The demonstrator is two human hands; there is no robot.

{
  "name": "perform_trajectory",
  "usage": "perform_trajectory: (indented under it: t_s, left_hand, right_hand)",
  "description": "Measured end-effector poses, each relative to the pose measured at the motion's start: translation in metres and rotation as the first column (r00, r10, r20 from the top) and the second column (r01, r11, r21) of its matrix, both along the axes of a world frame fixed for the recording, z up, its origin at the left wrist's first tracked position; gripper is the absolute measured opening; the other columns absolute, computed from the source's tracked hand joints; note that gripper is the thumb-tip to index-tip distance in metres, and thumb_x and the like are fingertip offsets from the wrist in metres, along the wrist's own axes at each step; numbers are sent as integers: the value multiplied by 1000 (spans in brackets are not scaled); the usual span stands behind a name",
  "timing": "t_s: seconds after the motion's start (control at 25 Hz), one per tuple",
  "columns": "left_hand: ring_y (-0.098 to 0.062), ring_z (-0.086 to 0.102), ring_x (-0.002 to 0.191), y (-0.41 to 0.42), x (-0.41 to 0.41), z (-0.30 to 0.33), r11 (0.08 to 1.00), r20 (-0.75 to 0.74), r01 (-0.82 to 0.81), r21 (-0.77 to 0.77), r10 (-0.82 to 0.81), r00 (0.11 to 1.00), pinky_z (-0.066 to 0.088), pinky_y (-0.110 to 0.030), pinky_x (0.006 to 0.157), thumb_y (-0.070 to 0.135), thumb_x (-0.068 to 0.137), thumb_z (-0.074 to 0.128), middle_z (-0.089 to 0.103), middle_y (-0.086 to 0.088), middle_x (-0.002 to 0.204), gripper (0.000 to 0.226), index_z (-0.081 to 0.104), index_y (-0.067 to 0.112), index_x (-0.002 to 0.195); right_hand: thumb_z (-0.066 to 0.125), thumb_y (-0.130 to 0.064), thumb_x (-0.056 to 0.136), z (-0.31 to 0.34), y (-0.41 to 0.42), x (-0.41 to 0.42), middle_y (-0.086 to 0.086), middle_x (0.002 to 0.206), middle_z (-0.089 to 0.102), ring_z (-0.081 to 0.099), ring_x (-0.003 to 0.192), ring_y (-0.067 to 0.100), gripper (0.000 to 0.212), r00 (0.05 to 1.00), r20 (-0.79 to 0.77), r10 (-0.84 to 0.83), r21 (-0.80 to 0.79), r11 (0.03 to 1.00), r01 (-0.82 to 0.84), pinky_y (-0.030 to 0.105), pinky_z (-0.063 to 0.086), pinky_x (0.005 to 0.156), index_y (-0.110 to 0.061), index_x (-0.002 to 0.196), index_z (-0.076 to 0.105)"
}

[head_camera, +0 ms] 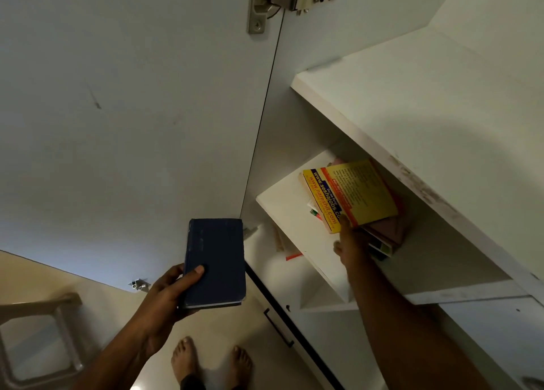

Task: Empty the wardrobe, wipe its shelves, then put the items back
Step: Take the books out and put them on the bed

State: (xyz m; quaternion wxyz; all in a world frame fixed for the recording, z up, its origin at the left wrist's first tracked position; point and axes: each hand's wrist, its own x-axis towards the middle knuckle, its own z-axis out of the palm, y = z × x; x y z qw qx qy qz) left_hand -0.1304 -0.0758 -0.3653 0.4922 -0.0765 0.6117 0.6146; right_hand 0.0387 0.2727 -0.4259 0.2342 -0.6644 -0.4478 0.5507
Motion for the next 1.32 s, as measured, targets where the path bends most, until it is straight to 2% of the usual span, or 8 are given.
perform_trajectory:
  t_s: [0.04, 0.12, 0.28, 0.48, 0.64, 0.84, 1.04, 1.32]
  left_hand:
    - [-31, 66, 106, -1, 1, 1, 1000, -2, 2, 0, -2, 1000, 55, -40, 77, 32, 78, 70, 73, -12, 111, 47, 64, 14, 121]
    - [-32, 67, 106, -5, 6, 3, 1000, -18, -6, -5, 5, 1000, 56, -40, 79, 33, 78, 69, 74, -10, 110, 48, 64, 15, 122]
    - [-32, 68, 107, -19, 25, 6, 999, -22, -38, -6, 37, 999, 56, -43, 84, 31, 80, 68, 75, -8, 108, 45, 63, 15, 122]
    - [-33, 66, 109, -46, 54, 14, 991, 5, -131, -19, 132, 991, 54, -42, 82, 29, 83, 67, 73, -12, 112, 41, 64, 14, 121]
    - [-28, 66, 103, -82, 74, 18, 972, -7, -233, -32, 233, 973, 53, -40, 80, 25, 87, 65, 75, -9, 109, 30, 67, 16, 116]
    - [-24, 66, 97, -153, 84, 12, 930, -26, -365, -41, 364, 931, 51, -38, 79, 27, 89, 63, 74, -9, 111, 31, 66, 20, 119]
    - [-26, 68, 99, -248, 99, 15, 860, -45, -510, -21, 509, 860, 52, -38, 80, 28, 90, 62, 75, -9, 109, 32, 63, 17, 120]
    - [-21, 71, 96, -442, 136, 19, 692, -86, -722, -27, 718, 691, 53, -35, 78, 47, 62, 83, 76, -8, 109, 65, 66, 16, 116]
  right_hand:
    - [62, -47, 95, -4, 9, 3, 22, 132, 57, 59, 121, 36, 54, 967, -248, -53, -151, 988, 15, 43, 53, 96, -9, 131, 47]
    - [59, -41, 98, -14, 29, 6, 18, 137, 57, 58, 123, 35, 53, 853, -508, -121, -264, 964, -20, 41, 59, 83, -10, 139, 44]
    - [58, -18, 97, -20, 48, -3, 17, 129, 61, 74, 96, 27, 52, 802, -587, -115, -245, 969, -40, 30, 60, 61, -9, 146, 41]
    - [52, -11, 96, 14, 38, -8, 16, 113, 68, 72, 96, 33, 37, 822, -568, -50, -134, 991, -32, 39, 63, 76, -6, 133, 51]
    - [56, -6, 85, 44, -19, 1, 27, 104, 67, 71, 64, 27, 49, 886, -464, -12, -23, 1000, 1, 30, 57, 51, -1, 133, 48]
    - [57, 2, 91, 76, -158, 39, 9, 90, 75, 72, 66, 36, 41, 890, -338, 305, 122, 952, -280, 37, 57, 52, -21, 124, 53]
    - [59, 1, 93, 57, -283, 52, 14, 106, 73, 72, 79, 43, 42, 781, -216, 586, 18, 802, -596, 41, 57, 53, -26, 124, 55]
    - [60, 0, 94, 67, -479, 19, 5, 90, 77, 74, 69, 34, 41, 391, -119, 912, -66, 386, -920, 42, 59, 50, -26, 126, 55]
